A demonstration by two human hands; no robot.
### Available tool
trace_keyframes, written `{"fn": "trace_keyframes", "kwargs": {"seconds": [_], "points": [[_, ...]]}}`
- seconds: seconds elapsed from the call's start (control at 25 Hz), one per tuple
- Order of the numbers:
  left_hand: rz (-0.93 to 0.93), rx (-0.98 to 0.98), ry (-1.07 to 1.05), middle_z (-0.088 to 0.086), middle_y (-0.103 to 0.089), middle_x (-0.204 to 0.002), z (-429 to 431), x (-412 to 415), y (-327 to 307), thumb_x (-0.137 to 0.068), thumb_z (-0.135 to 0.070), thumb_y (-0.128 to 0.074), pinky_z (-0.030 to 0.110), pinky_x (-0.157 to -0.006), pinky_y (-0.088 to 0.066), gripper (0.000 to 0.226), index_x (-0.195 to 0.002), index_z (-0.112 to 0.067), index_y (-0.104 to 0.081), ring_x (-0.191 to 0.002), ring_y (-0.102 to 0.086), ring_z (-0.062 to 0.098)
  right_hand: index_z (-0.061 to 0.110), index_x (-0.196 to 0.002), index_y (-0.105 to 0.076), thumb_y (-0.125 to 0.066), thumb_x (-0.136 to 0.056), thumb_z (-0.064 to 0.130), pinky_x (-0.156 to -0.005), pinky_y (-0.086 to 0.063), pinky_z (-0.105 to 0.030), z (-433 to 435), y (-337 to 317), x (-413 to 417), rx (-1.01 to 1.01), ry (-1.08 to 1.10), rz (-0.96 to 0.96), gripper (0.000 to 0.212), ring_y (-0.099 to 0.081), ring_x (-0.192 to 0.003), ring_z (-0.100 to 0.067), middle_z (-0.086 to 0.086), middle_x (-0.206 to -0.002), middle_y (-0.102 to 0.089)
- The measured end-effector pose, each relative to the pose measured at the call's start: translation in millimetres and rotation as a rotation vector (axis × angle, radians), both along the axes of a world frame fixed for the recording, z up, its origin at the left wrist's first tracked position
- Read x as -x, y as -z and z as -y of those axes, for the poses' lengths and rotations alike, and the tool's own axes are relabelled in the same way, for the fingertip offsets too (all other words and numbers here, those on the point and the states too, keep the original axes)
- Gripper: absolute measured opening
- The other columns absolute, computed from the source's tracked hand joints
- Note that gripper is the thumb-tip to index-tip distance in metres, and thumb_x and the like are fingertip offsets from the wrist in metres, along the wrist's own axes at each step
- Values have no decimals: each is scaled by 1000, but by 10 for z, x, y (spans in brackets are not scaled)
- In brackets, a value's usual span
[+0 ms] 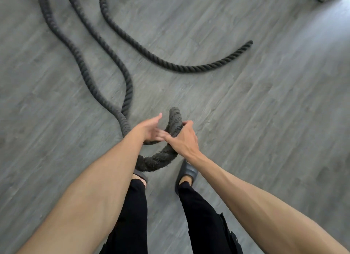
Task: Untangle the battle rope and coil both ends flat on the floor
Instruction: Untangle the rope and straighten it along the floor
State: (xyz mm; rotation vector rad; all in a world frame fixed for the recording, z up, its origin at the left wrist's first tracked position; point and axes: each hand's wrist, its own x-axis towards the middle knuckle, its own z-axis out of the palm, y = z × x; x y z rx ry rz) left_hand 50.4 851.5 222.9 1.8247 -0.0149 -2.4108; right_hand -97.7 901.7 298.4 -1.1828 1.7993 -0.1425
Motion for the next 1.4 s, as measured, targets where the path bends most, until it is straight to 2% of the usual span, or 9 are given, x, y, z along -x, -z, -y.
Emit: {"fn": "trace_keyframes", "kwargs": {"seconds": [0.08, 0.28, 0.36, 0.64, 0.72, 0.88, 1.08, 1.28, 1.4], "points": [[-127, -80, -245, 31, -57, -129, 200, 304, 23, -89, -71, -46, 43, -102, -47, 98, -133, 16, -38, -120, -59, 33, 14, -125, -36, -73, -74, 38, -85, -50, -37, -56, -80, 159, 61, -6, 51, 67, -61, -103, -27, -6, -116, -58], [-117, 38, -464, 19, -63, -69, 344, 936, -122, -96, -36, -60, 29, -48, -55, 41, -101, 4, -54, -50, -61, 23, 24, -119, -36, -59, -89, 45, -81, -54, -47, -473, -168, 618, 137, -103, 217, 43, -65, -90, -24, -4, -104, -64], [-129, 167, -338, 17, -61, -75, 167, 1089, -335, -96, -27, -62, 29, -49, -54, 30, -105, 1, -57, -52, -59, 22, 22, -113, -45, -43, -101, 49, -79, -57, -55, -386, -63, 948, 24, 31, 330, 30, -69, -82, -25, -7, -92, -69], [-345, 383, 63, 6, -67, -119, -815, 1344, -970, -93, -1, -61, 27, -85, -57, 38, -129, -15, -60, -110, -62, 29, -4, -115, -57, -28, -93, 77, -78, -58, -46, 845, 438, 1642, -603, 903, 873, 89, -66, -91, -36, -27, -105, -64], [-230, 368, 329, 0, -58, -127, -1028, 1255, -923, -91, -1, -65, 12, -85, -48, 57, -143, -17, -48, -119, -54, 16, 0, -108, -60, -50, -93, 67, -62, -60, -36, 923, 450, 1721, -583, 703, 733, 70, -66, -72, -24, -16, -85, -66], [-160, 288, 473, 0, -64, -111, -1197, 1125, -698, -89, 2, -60, 23, -94, -41, 46, -132, -15, -62, -109, -56, 12, 10, -85, -55, -69, -93, 24, -56, -56, -32, 661, 431, 1808, -638, 449, 629, 21, -57, -54, -18, -6, -64, -56], [206, 298, -62, 14, -70, -94, -1100, 1401, -323, -104, -30, -43, 28, -64, -43, 33, -122, -5, -53, -64, -72, 16, 4, -101, -60, -75, -85, 3, -83, -58, -44, -53, 181, 1988, -599, -60, 604, 22, -66, -78, -25, -13, -80, -68], [195, 248, -800, 20, -67, -97, -898, 1861, -267, -89, -51, -65, 48, -69, -61, 59, -117, -1, -50, -82, -72, 37, 10, -115, -57, -82, -75, 14, -72, -57, -34, -952, 10, 2283, -374, -495, 462, 47, -67, -79, -14, -4, -91, -70], [226, 269, -871, 12, -64, -66, -1074, 1944, -312, -91, -41, -67, 28, -43, -49, 39, -87, -5, -54, -48, -61, 23, 14, -136, -49, -86, -71, 27, -98, -54, -42, -1146, -8, 2423, -518, -545, 461, 76, -63, -114, -20, -11, -125, -65]]}}
